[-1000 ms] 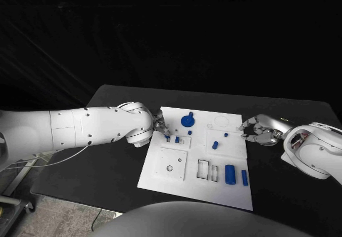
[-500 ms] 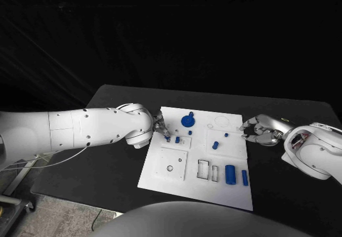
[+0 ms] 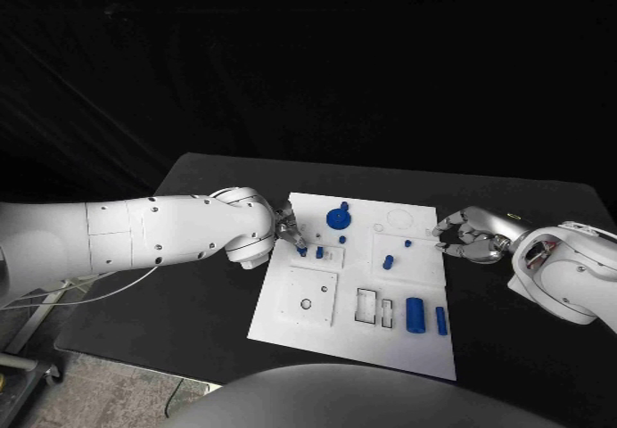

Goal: Assemble the parts on the task board

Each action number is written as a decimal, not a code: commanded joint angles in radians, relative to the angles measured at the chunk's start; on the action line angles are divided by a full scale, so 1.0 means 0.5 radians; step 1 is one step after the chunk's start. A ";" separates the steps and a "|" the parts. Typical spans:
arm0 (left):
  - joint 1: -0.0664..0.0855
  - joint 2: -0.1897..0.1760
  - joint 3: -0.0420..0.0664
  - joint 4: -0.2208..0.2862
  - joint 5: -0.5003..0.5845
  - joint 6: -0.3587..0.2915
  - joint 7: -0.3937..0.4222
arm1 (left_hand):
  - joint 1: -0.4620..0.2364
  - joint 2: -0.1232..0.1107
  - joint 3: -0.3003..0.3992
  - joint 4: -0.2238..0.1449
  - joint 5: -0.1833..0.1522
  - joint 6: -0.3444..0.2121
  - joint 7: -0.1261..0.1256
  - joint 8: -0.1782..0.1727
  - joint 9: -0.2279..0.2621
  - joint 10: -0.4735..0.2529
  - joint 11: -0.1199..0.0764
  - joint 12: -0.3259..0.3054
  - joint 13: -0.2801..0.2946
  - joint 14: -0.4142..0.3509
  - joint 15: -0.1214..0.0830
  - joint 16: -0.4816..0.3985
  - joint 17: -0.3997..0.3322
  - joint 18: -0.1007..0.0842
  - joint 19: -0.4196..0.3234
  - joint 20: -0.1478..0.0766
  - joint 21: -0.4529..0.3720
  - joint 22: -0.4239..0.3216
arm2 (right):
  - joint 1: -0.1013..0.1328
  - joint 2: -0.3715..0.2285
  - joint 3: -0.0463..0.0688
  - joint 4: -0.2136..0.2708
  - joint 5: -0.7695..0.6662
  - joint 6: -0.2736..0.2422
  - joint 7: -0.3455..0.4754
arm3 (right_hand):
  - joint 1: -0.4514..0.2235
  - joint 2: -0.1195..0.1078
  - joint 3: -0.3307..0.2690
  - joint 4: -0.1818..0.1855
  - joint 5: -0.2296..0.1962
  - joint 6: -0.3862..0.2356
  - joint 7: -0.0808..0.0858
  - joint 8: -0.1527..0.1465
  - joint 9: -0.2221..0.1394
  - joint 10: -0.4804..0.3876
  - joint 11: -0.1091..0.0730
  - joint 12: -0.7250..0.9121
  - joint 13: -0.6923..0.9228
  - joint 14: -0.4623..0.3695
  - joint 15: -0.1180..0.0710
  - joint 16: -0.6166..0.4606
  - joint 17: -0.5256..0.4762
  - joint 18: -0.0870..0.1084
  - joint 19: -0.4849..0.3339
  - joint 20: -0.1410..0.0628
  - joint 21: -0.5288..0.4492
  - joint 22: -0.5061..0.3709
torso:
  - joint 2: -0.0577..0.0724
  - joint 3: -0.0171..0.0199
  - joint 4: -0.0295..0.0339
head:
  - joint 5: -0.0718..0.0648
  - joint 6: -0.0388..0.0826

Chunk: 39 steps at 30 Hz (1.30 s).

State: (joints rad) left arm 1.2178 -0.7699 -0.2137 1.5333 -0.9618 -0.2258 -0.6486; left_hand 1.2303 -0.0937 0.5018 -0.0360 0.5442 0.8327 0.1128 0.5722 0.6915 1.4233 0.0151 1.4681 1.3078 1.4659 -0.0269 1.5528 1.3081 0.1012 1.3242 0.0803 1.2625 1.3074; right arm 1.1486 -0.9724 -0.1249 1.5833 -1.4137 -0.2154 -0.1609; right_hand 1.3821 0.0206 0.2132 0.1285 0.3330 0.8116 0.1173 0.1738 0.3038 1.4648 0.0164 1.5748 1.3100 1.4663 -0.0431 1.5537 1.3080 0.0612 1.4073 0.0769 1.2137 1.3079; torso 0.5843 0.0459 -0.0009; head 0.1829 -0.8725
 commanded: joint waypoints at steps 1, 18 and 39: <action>-0.009 0.004 -0.004 0.002 0.056 0.013 0.001 | 0.081 0.064 -0.014 0.000 -0.017 0.063 -0.042 -0.015 -0.005 0.000 0.005 0.001 0.233 0.133 -0.008 0.002 0.424 -0.031 0.002 0.000 -0.009 0.297 | -0.002 -0.001 0.000 0.001 -0.008 0.008 0.006 | 0.004 -0.016 0.010 0.002 0.011 0.014 -0.003 -0.001 -0.002 0.212 0.016 -0.008 0.522 0.191 0.015 -0.006 0.502 0.040 -0.015 -0.006 -0.011 0.310 | 0.000 0.0004 0.000 | -0.001 0.000; -0.011 0.011 -0.004 -0.013 0.083 0.024 0.005 | 0.072 0.064 -0.062 0.033 -0.117 0.067 -0.048 -0.035 -0.025 -0.015 0.005 -0.010 0.219 0.127 -0.005 -0.001 0.417 -0.029 -0.005 0.004 -0.026 0.294 | -0.003 -0.003 0.000 0.002 -0.007 0.009 0.004 | 0.006 -0.015 0.014 0.000 0.013 0.015 -0.003 -0.001 -0.003 0.212 0.016 -0.008 0.522 0.191 0.016 -0.007 0.501 0.040 -0.016 -0.005 -0.013 0.309 | 0.000 0.0007 0.000 | -0.002 0.000; -0.011 0.012 -0.004 -0.018 0.084 0.060 0.012 | 0.015 0.064 -0.158 0.149 -0.208 0.119 -0.107 -0.002 -0.019 -0.013 -0.031 -0.006 0.222 0.127 -0.027 0.000 0.419 -0.028 -0.004 -0.012 -0.041 0.295 | -0.004 -0.004 0.000 -0.001 -0.007 0.008 0.004 | 0.006 -0.015 0.014 0.000 0.013 0.015 -0.003 -0.001 -0.003 0.212 0.016 -0.008 0.522 0.191 0.016 -0.007 0.501 0.040 -0.016 -0.005 -0.013 0.309 | 0.000 0.0003 0.001 | 0.002 0.000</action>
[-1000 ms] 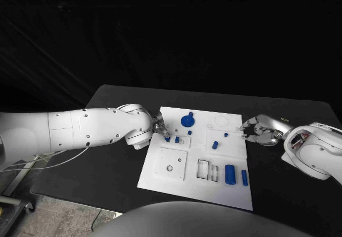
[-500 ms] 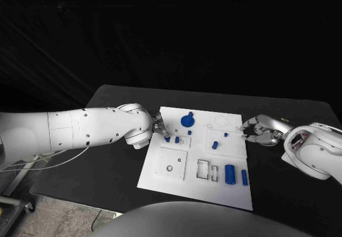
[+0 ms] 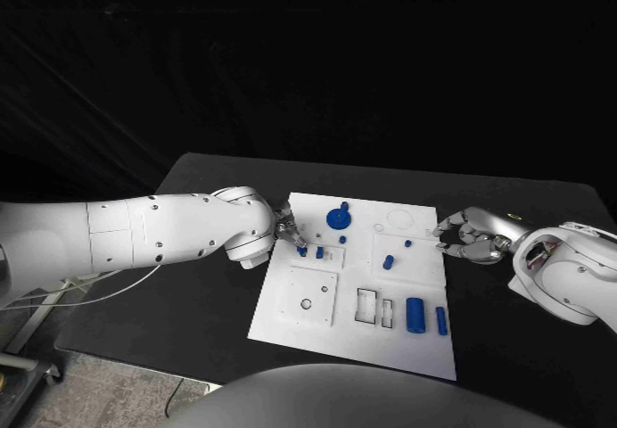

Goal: Assemble the parts on the task board

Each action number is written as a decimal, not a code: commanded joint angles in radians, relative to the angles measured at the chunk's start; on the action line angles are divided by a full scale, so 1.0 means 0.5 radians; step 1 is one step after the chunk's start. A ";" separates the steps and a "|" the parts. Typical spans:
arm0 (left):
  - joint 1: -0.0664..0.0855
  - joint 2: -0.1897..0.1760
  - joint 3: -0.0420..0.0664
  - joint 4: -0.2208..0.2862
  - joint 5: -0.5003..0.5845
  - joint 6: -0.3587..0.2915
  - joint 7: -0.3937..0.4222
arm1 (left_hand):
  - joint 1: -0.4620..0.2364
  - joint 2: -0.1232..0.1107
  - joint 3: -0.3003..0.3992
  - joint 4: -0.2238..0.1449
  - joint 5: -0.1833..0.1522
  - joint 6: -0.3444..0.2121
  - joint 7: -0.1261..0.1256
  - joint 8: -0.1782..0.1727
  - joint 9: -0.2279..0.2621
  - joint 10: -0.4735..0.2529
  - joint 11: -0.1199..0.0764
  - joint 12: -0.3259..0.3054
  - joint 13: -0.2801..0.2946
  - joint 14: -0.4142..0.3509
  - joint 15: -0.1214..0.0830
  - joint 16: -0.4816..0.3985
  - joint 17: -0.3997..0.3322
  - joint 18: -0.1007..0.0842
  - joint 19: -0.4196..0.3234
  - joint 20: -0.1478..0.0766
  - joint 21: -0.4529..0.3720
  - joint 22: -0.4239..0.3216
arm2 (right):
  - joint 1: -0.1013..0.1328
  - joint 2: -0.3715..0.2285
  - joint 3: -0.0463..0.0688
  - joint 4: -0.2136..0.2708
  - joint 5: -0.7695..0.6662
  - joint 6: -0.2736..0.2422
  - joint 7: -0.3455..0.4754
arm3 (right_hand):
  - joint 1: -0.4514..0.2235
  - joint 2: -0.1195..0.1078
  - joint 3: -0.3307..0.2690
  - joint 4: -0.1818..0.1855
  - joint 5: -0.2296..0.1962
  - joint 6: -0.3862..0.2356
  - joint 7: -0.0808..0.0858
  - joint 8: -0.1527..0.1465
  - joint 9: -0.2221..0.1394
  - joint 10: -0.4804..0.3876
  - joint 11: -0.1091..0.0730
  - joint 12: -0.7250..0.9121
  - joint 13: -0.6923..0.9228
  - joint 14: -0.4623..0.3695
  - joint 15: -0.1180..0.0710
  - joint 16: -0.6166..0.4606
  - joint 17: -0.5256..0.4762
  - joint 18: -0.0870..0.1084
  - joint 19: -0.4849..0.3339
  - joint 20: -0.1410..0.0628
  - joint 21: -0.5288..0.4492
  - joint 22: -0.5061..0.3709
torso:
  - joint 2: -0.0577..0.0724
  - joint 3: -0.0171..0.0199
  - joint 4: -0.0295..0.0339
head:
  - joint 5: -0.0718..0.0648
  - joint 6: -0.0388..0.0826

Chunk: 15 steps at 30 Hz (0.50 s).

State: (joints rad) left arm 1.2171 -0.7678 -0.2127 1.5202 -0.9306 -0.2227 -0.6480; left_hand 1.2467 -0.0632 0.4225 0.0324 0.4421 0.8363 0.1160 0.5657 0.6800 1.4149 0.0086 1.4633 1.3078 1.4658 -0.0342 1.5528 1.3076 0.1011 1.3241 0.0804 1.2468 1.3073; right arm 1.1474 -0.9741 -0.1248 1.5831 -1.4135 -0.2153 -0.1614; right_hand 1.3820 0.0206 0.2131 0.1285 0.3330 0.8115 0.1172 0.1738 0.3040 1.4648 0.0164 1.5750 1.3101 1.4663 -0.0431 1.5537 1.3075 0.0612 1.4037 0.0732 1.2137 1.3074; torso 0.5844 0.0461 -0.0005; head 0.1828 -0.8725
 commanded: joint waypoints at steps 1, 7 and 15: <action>-0.010 0.007 -0.006 0.009 0.022 0.053 0.011 | -0.020 0.003 -0.002 0.018 -0.004 0.116 -0.115 0.014 0.005 0.006 -0.019 0.005 0.223 0.129 -0.014 0.001 0.422 -0.028 -0.003 -0.013 -0.009 0.295 | -0.002 0.000 0.000 -0.001 -0.008 0.008 0.004 | 0.007 -0.015 0.019 -0.002 0.014 0.016 -0.002 -0.001 -0.004 0.212 0.016 -0.008 0.521 0.190 0.016 -0.009 0.501 0.041 -0.009 0.002 -0.015 0.310 | -0.001 -0.0002 0.000 | 0.003 0.000; -0.010 0.005 -0.006 0.011 0.022 0.054 0.013 | -0.038 -0.005 -0.020 0.046 -0.007 0.125 -0.123 0.020 0.007 0.008 -0.026 0.008 0.225 0.129 -0.020 0.001 0.422 -0.029 0.000 -0.019 -0.010 0.296 | -0.002 0.000 0.000 -0.002 -0.007 0.008 0.004 | 0.007 -0.015 0.019 -0.002 0.014 0.016 -0.002 -0.001 -0.004 0.212 0.016 -0.008 0.521 0.190 0.016 -0.009 0.501 0.041 -0.009 0.002 -0.015 0.310 | -0.001 -0.0006 0.000 | 0.003 0.000; -0.010 0.003 -0.006 0.016 0.022 0.057 0.018 | -0.081 -0.017 -0.058 0.103 -0.019 0.133 -0.131 0.017 0.003 -0.001 -0.033 0.004 0.218 0.126 -0.026 -0.001 0.418 -0.028 -0.003 -0.026 -0.020 0.294 | -0.002 0.001 0.000 -0.003 -0.007 0.007 0.005 | 0.007 -0.015 0.019 -0.002 0.014 0.016 -0.002 -0.001 -0.004 0.212 0.016 -0.008 0.521 0.190 0.016 -0.009 0.501 0.041 -0.009 0.002 -0.015 0.310 | 0.000 -0.0003 0.001 | 0.004 0.000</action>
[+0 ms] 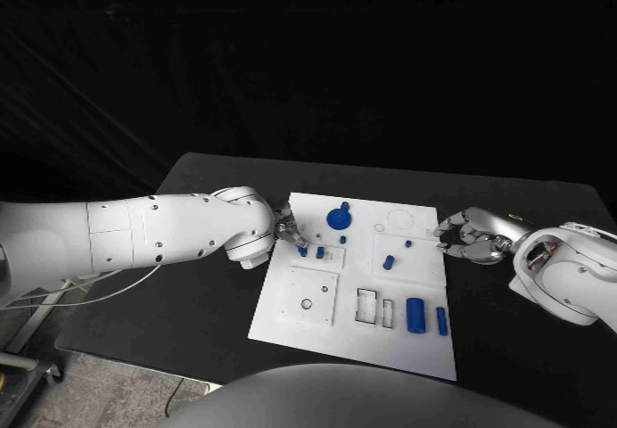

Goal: Assemble the parts on the task board

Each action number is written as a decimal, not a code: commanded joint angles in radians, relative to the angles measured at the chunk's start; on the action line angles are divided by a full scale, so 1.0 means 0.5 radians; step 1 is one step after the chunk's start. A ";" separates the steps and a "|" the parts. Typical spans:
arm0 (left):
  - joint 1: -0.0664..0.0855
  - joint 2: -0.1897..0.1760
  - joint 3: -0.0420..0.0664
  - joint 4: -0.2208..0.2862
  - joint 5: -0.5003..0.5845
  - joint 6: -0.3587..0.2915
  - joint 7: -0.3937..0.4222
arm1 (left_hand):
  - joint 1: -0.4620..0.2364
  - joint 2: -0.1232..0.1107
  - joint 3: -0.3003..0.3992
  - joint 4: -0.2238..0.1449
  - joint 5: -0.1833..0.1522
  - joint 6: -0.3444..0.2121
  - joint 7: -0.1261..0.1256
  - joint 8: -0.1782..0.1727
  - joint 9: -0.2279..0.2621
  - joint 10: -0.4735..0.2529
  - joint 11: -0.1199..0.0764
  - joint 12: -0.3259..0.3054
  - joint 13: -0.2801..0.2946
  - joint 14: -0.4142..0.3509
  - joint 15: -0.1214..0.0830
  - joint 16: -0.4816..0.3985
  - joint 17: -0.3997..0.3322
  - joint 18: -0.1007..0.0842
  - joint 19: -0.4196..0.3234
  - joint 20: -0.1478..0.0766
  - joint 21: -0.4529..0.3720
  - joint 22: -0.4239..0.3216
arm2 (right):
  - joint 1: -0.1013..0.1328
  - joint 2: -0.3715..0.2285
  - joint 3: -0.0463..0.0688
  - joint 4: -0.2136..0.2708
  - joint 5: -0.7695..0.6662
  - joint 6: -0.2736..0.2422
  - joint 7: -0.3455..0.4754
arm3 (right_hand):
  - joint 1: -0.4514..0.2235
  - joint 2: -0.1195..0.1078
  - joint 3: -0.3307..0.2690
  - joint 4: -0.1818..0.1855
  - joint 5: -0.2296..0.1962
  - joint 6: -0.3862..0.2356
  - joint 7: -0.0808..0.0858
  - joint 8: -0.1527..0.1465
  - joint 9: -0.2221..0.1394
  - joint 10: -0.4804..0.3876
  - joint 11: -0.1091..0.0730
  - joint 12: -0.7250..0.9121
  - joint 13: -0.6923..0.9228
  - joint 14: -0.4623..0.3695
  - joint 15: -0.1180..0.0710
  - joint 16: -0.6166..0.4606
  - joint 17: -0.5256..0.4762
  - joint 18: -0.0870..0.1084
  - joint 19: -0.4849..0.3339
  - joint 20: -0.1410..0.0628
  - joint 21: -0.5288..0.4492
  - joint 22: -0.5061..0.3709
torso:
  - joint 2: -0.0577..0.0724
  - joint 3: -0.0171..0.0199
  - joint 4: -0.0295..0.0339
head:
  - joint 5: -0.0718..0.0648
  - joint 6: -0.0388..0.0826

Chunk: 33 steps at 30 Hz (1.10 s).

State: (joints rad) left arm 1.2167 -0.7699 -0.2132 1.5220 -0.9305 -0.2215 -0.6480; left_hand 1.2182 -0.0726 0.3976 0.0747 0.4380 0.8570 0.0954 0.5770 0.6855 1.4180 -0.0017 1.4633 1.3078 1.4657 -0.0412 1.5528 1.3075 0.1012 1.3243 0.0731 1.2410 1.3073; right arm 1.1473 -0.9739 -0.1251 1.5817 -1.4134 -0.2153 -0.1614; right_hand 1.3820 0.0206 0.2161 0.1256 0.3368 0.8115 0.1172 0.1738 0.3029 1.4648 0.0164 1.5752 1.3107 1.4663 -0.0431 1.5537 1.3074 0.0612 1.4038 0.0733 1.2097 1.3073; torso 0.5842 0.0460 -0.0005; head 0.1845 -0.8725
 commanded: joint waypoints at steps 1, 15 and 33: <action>-0.010 0.007 -0.005 0.014 0.022 0.055 0.019 | -0.033 0.001 -0.017 0.032 -0.018 0.094 -0.091 -0.007 -0.009 -0.008 -0.014 0.003 0.218 0.126 -0.013 -0.001 0.417 -0.028 -0.004 -0.013 -0.011 0.294 | -0.002 0.000 0.000 -0.001 -0.008 0.007 0.005 | 0.007 -0.015 0.013 0.004 0.007 0.016 -0.002 -0.001 -0.002 0.212 0.016 -0.009 0.520 0.190 0.016 -0.009 0.501 0.041 -0.010 0.002 -0.007 0.310 | 0.000 0.0000 0.000 | 0.002 0.000; -0.010 0.004 -0.005 0.018 0.022 0.051 0.025 | -0.051 0.008 -0.050 0.086 -0.051 0.112 -0.101 -0.011 -0.016 -0.019 -0.019 -0.001 0.210 0.122 -0.018 -0.002 0.413 -0.027 -0.007 -0.018 -0.021 0.293 | -0.002 0.001 0.000 -0.003 -0.008 0.006 0.005 | 0.007 -0.016 0.015 0.002 0.007 0.017 -0.002 -0.001 -0.002 0.212 0.016 -0.009 0.520 0.189 0.016 -0.011 0.501 0.042 -0.012 0.002 -0.012 0.309 | 0.000 0.0002 -0.001 | 0.004 0.000; -0.012 -0.022 -0.005 0.060 -0.099 0.013 0.044 | 0.048 -0.002 -0.021 0.041 0.027 0.092 -0.099 -0.022 -0.017 -0.045 -0.021 -0.020 0.188 0.114 -0.021 -0.006 0.404 -0.026 -0.013 -0.023 -0.034 0.292 | -0.004 -0.003 0.000 0.000 -0.001 -0.001 0.006 | 0.008 -0.017 0.018 -0.001 0.008 0.017 -0.002 -0.001 -0.003 0.212 0.017 -0.009 0.520 0.188 0.016 -0.013 0.500 0.042 -0.013 0.002 -0.015 0.308 | 0.000 -0.0009 0.000 | 0.003 0.000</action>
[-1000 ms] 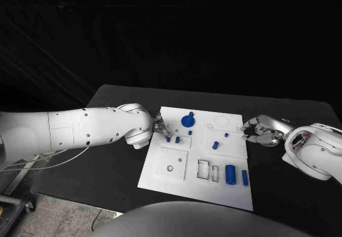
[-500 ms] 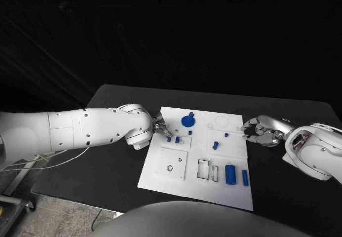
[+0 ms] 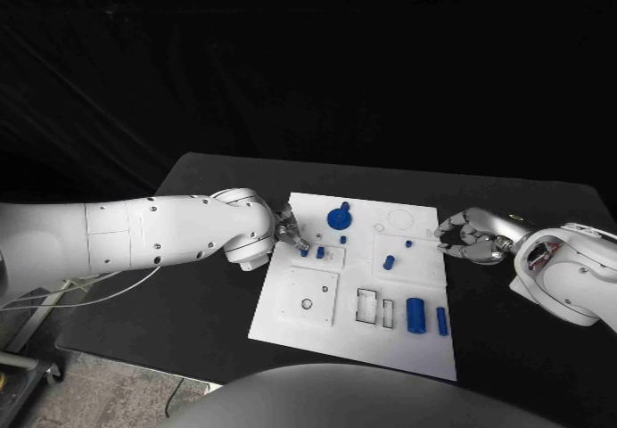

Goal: Assemble the parts on the task board

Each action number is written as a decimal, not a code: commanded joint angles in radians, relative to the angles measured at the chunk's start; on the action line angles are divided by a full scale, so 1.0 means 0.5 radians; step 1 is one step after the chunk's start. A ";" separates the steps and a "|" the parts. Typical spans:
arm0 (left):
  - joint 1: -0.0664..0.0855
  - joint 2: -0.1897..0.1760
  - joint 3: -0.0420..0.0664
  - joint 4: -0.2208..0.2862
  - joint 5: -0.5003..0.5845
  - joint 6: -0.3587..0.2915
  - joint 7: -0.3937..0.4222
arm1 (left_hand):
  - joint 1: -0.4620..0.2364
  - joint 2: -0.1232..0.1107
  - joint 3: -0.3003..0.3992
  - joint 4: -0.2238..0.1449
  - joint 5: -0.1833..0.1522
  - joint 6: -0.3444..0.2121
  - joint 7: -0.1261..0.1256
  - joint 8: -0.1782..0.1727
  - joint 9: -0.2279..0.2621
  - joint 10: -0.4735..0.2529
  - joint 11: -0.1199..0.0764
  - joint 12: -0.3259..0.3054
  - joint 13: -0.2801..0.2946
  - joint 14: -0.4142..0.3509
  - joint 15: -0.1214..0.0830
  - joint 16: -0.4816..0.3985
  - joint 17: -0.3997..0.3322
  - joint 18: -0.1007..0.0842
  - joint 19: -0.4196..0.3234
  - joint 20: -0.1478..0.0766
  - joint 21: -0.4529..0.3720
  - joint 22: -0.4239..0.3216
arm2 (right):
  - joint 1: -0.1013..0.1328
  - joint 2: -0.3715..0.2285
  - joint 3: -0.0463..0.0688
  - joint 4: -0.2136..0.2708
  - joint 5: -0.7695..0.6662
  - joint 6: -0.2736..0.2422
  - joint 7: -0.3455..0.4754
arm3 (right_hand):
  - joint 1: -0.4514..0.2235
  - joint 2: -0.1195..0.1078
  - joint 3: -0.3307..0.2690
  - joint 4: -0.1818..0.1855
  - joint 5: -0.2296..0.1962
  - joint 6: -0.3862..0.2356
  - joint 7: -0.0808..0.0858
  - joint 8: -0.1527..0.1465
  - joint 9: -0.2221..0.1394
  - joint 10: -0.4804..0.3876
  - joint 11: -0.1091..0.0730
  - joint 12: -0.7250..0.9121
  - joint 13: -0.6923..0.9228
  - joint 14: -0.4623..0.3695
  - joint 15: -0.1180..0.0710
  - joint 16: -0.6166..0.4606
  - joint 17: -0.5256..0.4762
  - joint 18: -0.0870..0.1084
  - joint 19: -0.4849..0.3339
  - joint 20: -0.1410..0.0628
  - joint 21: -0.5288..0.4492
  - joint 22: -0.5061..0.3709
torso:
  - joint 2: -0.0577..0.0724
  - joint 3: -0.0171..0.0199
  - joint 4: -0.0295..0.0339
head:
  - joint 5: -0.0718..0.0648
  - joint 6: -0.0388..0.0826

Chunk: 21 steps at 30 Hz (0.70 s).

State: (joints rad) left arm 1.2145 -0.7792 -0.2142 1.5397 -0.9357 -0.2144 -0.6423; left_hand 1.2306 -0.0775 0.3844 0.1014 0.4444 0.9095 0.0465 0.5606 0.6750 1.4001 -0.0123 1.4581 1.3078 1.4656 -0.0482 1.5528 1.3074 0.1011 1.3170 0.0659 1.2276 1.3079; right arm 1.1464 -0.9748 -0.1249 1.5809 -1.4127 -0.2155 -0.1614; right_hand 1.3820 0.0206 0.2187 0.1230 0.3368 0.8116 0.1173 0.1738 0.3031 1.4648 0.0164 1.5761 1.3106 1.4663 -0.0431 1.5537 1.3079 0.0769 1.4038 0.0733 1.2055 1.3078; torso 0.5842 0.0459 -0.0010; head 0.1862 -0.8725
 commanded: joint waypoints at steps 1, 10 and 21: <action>-0.008 -0.007 -0.003 0.032 -0.110 -0.016 0.034 | 0.025 0.007 0.006 -0.014 0.015 -0.014 -0.001 0.010 0.004 -0.009 0.000 -0.009 0.188 0.115 -0.007 -0.005 0.405 -0.026 0.002 -0.009 -0.007 0.291 | -0.003 -0.002 0.000 0.002 -0.002 -0.001 0.007 | 0.008 -0.017 0.012 0.004 0.008 0.017 -0.002 -0.001 -0.003 0.212 0.017 -0.011 0.520 0.188 0.016 -0.013 0.499 0.011 -0.013 0.002 -0.007 0.307 | 0.000 -0.0005 0.001 | 0.000 0.000; -0.029 -0.046 -0.003 0.105 -0.252 -0.156 0.041 | 0.036 0.007 0.014 -0.017 0.025 -0.020 0.002 0.006 0.003 -0.004 0.001 -0.007 0.192 0.117 -0.007 -0.004 0.408 -0.028 0.008 -0.009 0.001 0.294 | -0.007 -0.003 0.000 0.001 -0.001 -0.008 0.009 | 0.008 -0.017 0.012 0.004 0.008 0.017 -0.002 -0.001 -0.003 0.212 0.017 -0.011 0.520 0.188 0.016 -0.013 0.499 0.011 -0.013 0.002 -0.007 0.307 | -0.001 -0.0004 0.002 | 0.001 0.000; -0.049 -0.066 -0.002 0.131 -0.284 -0.325 0.043 | 0.040 0.009 0.017 -0.018 0.029 -0.017 0.003 0.008 0.004 0.004 0.002 -0.002 0.198 0.124 -0.007 -0.001 0.417 -0.031 0.020 -0.009 0.016 0.299 | -0.014 -0.004 0.000 0.000 -0.001 -0.015 0.012 | 0.008 -0.017 0.012 0.004 0.008 0.017 -0.002 -0.001 -0.003 0.212 0.017 -0.011 0.520 0.188 0.016 -0.013 0.499 0.011 -0.013 0.002 -0.007 0.307 | -0.002 0.0003 0.000 | -0.001 0.000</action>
State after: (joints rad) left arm 1.1910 -0.8121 -0.2157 1.6016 -1.0538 -0.3228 -0.6323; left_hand 1.2422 -0.0736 0.3886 0.0970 0.4549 0.9037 0.0522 0.5613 0.6752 1.4000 -0.0122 1.4581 1.3078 1.4656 -0.0481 1.5528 1.3073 0.1011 1.3206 0.0623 1.2316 1.3076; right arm 1.1406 -0.9760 -0.1249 1.5806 -1.4104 -0.2203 -0.1607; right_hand 1.3820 0.0206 0.2187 0.1230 0.3367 0.8116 0.1172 0.1738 0.3023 1.4648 0.0164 1.5762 1.3099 1.4663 -0.0431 1.5537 1.3076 0.0769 1.4038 0.0733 1.2053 1.3075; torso 0.5834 0.0460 -0.0008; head 0.1861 -0.8725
